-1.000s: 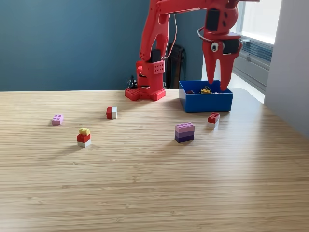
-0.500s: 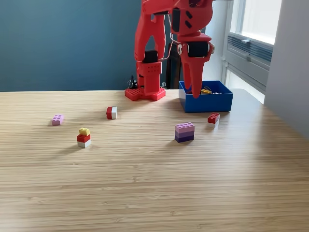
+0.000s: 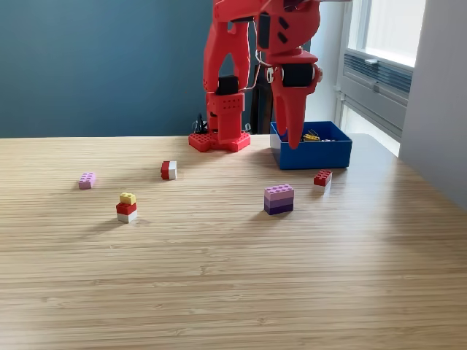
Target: Grasp a lego block and put it in the bin.
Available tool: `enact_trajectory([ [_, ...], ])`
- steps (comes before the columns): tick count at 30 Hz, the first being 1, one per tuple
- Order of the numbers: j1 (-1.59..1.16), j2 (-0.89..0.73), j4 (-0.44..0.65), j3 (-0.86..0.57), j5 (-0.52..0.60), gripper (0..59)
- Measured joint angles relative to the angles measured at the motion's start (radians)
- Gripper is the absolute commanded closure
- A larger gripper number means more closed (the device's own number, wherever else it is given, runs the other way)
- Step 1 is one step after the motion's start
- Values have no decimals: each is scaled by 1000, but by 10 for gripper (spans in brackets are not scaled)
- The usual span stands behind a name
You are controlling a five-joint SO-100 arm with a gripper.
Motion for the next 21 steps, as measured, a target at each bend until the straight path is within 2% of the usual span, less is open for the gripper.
enact_trajectory([
  [7, 40, 0, 0, 32, 11, 316],
  [10, 95, 0, 0, 54, 11, 262],
  [15, 265, 0, 0, 89, 35, 235],
  [21, 503, 0, 0, 101, 38, 240],
])
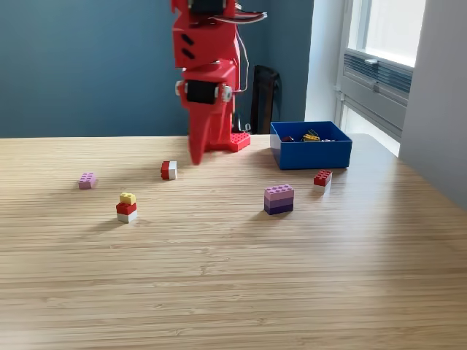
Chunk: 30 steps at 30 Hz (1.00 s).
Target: Grasp a lego block and put it in the bin.
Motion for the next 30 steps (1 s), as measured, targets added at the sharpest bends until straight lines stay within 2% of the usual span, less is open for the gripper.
enact_trajectory([
  [4, 103, 0, 0, 11, -14, 243],
  [7, 179, 0, 0, 32, -6, 218],
  [13, 219, 11, -5, 156, 11, 183],
  [22, 252, 15, -20, 267, 57, 185],
  [30, 359, 17, -26, 308, 34, 195],
])
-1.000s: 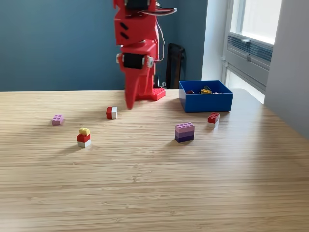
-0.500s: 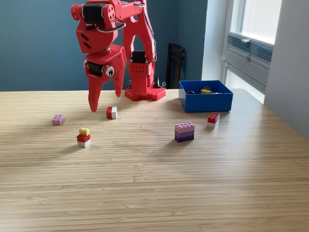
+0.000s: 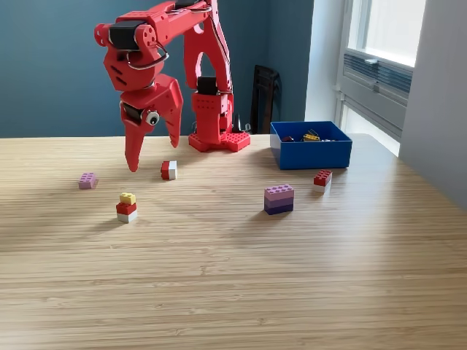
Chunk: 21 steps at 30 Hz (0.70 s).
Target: Grasp a lego block and put it in the bin.
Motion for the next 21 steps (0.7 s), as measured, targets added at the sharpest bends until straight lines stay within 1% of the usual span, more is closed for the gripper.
enact_trajectory([
  [7, 61, 2, -3, 72, -34, 205],
  [13, 92, 2, -5, 109, -34, 212],
  [17, 104, 2, -32, 141, -18, 214],
  [21, 107, 18, -72, 206, 0, 206],
])
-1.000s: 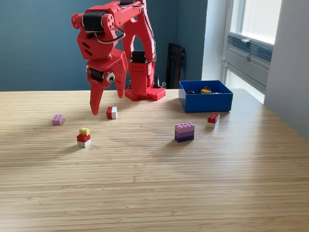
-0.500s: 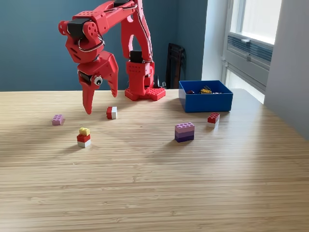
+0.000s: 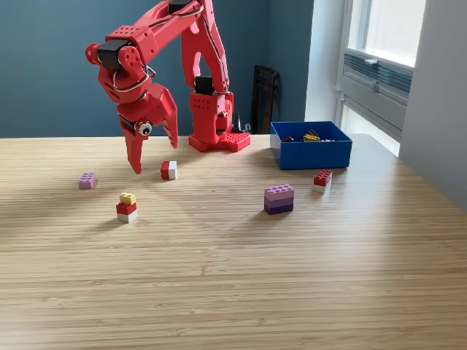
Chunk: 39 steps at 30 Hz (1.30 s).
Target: Grasp a lego block and put it in the bin.
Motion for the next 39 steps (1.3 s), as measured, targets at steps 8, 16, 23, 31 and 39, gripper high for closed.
enact_trajectory([
  [8, -80, 129, -175, 218, 3, 170],
  [16, -216, 337, -236, 394, 14, 173],
  [23, -213, 423, -236, 453, -17, 182],
  [31, -46, 426, -236, 428, -95, 187],
  [39, 14, 426, -364, 457, -112, 193],
])
